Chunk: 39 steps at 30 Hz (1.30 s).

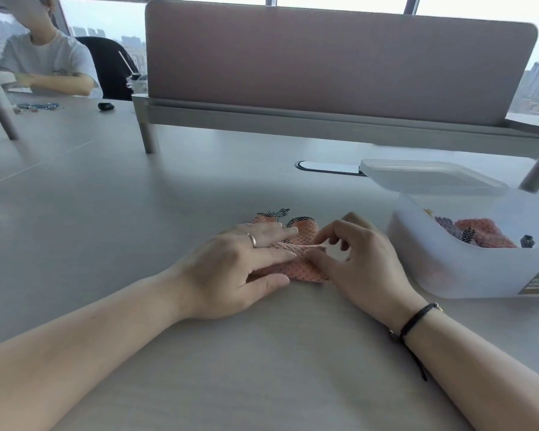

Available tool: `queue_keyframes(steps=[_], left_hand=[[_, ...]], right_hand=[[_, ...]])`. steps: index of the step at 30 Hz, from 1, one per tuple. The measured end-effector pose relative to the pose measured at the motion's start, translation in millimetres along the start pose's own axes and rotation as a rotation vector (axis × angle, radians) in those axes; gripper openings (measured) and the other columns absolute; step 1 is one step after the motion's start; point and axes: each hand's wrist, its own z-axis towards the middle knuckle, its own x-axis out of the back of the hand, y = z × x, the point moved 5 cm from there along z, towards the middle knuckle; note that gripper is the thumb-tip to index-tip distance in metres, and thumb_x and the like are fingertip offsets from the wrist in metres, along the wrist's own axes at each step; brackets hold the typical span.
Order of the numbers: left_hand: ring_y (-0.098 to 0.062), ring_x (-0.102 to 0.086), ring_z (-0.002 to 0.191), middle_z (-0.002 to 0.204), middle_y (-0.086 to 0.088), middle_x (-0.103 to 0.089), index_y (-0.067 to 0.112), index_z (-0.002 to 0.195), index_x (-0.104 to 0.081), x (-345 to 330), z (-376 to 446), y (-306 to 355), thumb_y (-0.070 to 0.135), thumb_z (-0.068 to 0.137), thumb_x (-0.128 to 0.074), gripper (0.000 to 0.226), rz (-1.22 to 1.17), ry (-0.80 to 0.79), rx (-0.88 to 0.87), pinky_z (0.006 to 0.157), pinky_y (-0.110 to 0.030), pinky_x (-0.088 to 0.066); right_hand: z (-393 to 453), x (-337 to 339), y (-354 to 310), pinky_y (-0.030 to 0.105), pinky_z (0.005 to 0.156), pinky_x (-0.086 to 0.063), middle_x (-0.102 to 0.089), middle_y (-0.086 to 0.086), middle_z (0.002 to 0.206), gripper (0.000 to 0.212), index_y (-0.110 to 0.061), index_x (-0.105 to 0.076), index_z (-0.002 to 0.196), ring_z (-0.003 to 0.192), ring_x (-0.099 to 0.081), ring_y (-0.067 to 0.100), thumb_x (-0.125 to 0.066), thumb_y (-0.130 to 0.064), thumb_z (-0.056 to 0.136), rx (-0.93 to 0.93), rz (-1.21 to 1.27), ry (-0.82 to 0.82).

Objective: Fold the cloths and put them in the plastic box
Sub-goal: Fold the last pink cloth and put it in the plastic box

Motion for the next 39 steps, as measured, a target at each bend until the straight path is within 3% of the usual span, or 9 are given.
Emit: queue_keyframes(steps=[3,7,12,17,21,26,29,33,39], left_hand=[[0.002,-0.009,0.15,0.161,0.018,-0.02,0.032,0.152,-0.034,-13,-2,-4,0.063,0.095,-0.031,0.065,-0.048,-0.261,0.041,0.123,-0.025,-0.01],[0.006,0.002,0.149,0.163,0.023,-0.005,0.038,0.157,-0.009,-18,-2,-8,0.068,0.093,-0.032,0.074,-0.075,-0.407,0.04,0.124,-0.031,-0.008],[0.011,0.0,0.147,0.163,0.023,-0.007,0.039,0.156,-0.011,-20,0,-10,0.068,0.091,-0.04,0.077,-0.155,-0.458,0.07,0.124,-0.029,-0.007],[0.014,-0.014,0.144,0.159,0.025,-0.024,0.038,0.154,-0.026,-18,-1,-15,0.061,0.09,-0.055,0.074,-0.278,-0.351,0.133,0.122,-0.023,-0.015],[0.013,-0.043,0.129,0.14,0.025,-0.052,0.038,0.14,-0.05,-7,-3,-24,0.042,0.085,-0.074,0.059,-0.363,-0.097,0.243,0.11,-0.016,-0.034],[0.008,-0.066,0.091,0.1,0.022,-0.074,0.024,0.107,-0.074,4,-3,-35,0.016,0.083,-0.079,0.026,-0.464,0.137,0.373,0.081,-0.008,-0.046],[0.006,-0.064,0.074,0.089,0.01,-0.076,0.018,0.098,-0.074,1,-1,-39,0.011,0.084,-0.076,0.016,-0.569,0.136,0.431,0.07,-0.008,-0.046],[-0.004,-0.058,0.06,0.076,-0.007,-0.075,0.022,0.093,-0.07,0,2,-44,0.024,0.088,-0.073,0.006,-0.572,0.147,0.495,0.062,-0.02,-0.045],[-0.006,-0.035,0.043,0.043,0.006,-0.054,0.024,0.094,-0.061,-6,6,-52,0.032,0.09,-0.069,0.012,-0.513,0.166,0.592,0.051,-0.025,-0.033]], right_hand=[[-3,9,-11,0.022,0.069,-0.041,-0.062,-0.012,0.091,0.015,-0.027,-0.072,0.088,0.082,-0.056,0.005,-0.079,-0.035,0.077,0.124,-0.026,0.109],[-8,-1,-23,0.033,0.085,-0.051,-0.07,-0.019,0.101,0.019,-0.032,-0.075,0.093,0.095,-0.064,0.004,-0.07,-0.045,0.079,0.245,-0.027,-0.107],[-7,-9,-9,0.032,0.08,-0.053,-0.07,-0.019,0.097,0.027,-0.035,-0.07,0.097,0.089,-0.063,0.001,-0.066,-0.051,0.076,0.133,-0.029,-0.264],[-8,-10,-9,0.034,0.076,-0.051,-0.07,-0.011,0.092,0.027,-0.035,-0.065,0.105,0.088,-0.061,0.011,-0.062,-0.052,0.084,0.158,-0.136,-0.297],[-7,-7,-8,0.038,0.068,-0.052,-0.069,-0.005,0.081,0.027,-0.031,-0.06,0.099,0.077,-0.063,0.02,-0.049,-0.054,0.092,0.152,-0.161,-0.207],[-7,1,-2,0.024,0.073,-0.052,-0.071,-0.014,0.083,0.03,-0.036,-0.065,0.101,0.077,-0.065,0.003,-0.066,-0.057,0.08,0.018,0.051,-0.187],[-7,-4,4,0.024,0.078,-0.052,-0.071,-0.015,0.087,0.034,-0.037,-0.067,0.101,0.082,-0.064,0.0,-0.074,-0.054,0.073,-0.014,0.055,-0.28],[0,-5,15,0.035,0.066,-0.052,-0.068,0.001,0.072,0.028,-0.018,-0.068,0.085,0.066,-0.059,0.016,-0.069,-0.046,0.082,-0.107,0.113,-0.184],[9,-12,20,0.022,0.051,-0.036,-0.066,-0.002,0.062,0.029,-0.029,-0.066,0.09,0.048,-0.049,0.003,-0.077,-0.05,0.074,-0.255,0.211,-0.104]])
